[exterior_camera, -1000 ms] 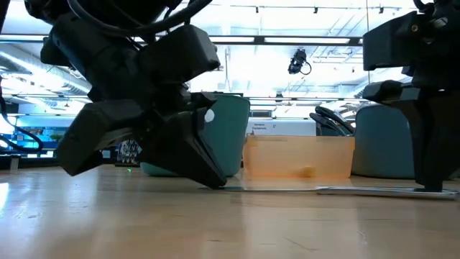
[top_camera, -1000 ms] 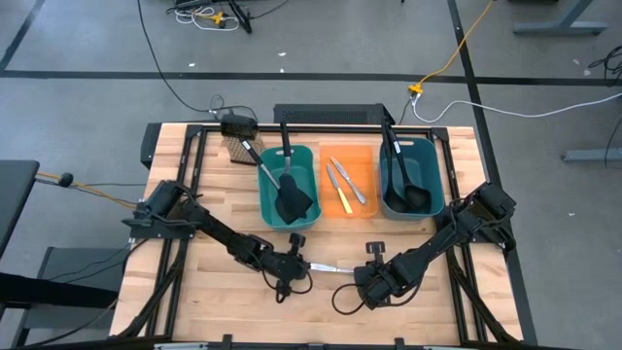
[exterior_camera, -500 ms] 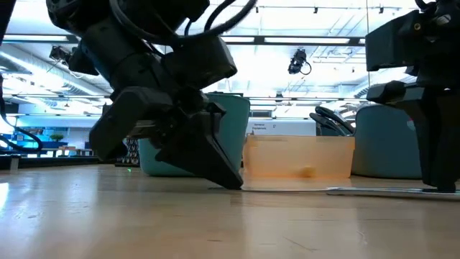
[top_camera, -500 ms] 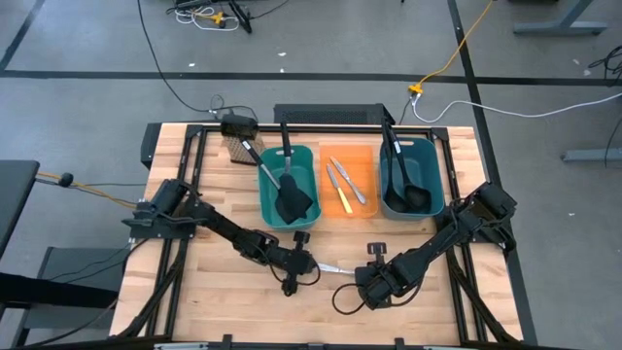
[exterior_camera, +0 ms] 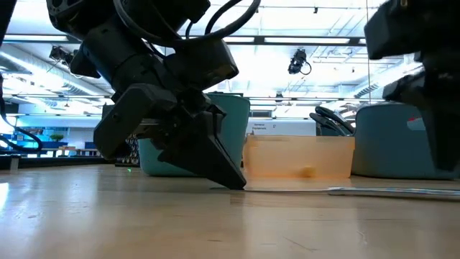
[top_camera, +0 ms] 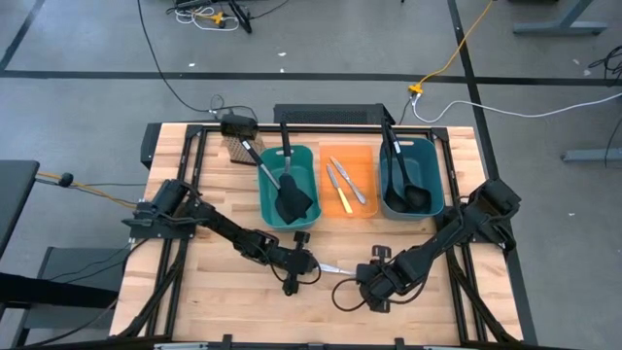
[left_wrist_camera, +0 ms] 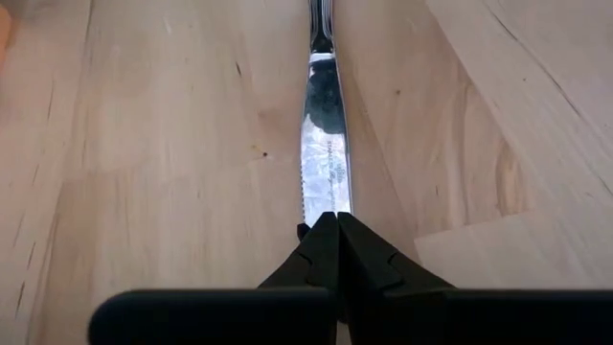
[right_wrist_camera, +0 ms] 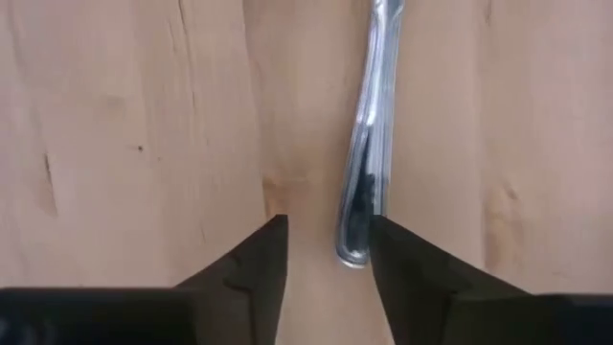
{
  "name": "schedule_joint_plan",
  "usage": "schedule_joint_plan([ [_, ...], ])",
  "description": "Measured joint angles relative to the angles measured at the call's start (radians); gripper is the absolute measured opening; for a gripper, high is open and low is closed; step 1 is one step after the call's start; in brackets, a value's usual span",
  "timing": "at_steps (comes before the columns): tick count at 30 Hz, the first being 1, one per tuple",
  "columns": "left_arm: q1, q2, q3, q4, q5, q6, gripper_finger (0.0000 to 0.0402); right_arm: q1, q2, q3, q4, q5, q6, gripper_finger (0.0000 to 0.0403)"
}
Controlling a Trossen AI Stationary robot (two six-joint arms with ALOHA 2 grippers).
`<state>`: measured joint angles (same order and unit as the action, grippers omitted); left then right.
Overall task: Pick & Place Kitchen Items
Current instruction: Put the silver table knife into the orange bin
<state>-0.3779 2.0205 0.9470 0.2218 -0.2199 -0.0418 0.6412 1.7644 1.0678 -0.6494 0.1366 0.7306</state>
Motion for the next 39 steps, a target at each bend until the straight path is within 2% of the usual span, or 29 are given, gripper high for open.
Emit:
schedule_joint_plan([
  [10, 0.0, 0.011, 0.0, 0.029, 0.0, 0.001, 0.0003, -0.019, 0.051, 0.001, -0.065, 0.014, 0.078, 0.0193],
  [14, 0.0, 0.012, 0.0, 0.032, 0.0, 0.004, 0.0003, -0.026, 0.051, 0.001, -0.058, 0.008, 0.055, 0.0193],
  [20, -0.001, 0.029, 0.0, 0.056, 0.011, 0.013, 0.0003, -0.029, 0.037, 0.0, -0.057, 0.072, 0.04, 0.0184],
  [25, -0.001, 0.036, 0.0, 0.071, 0.02, 0.013, 0.0003, -0.047, 0.044, -0.001, -0.108, 0.035, 0.03, 0.0182],
  [31, -0.001, 0.038, -0.001, 0.08, 0.023, 0.012, 0.0004, -0.069, 0.046, -0.029, -0.067, 0.0, -0.006, 0.0188],
  [35, 0.0, 0.039, -0.063, 0.201, 0.028, -0.007, 0.0004, -0.081, 0.037, -0.099, 0.021, -0.038, -0.009, 0.0186],
  [39, 0.002, 0.039, -0.109, 0.284, 0.045, -0.026, 0.0003, -0.084, 0.03, -0.138, 0.063, -0.032, -0.013, 0.0182],
])
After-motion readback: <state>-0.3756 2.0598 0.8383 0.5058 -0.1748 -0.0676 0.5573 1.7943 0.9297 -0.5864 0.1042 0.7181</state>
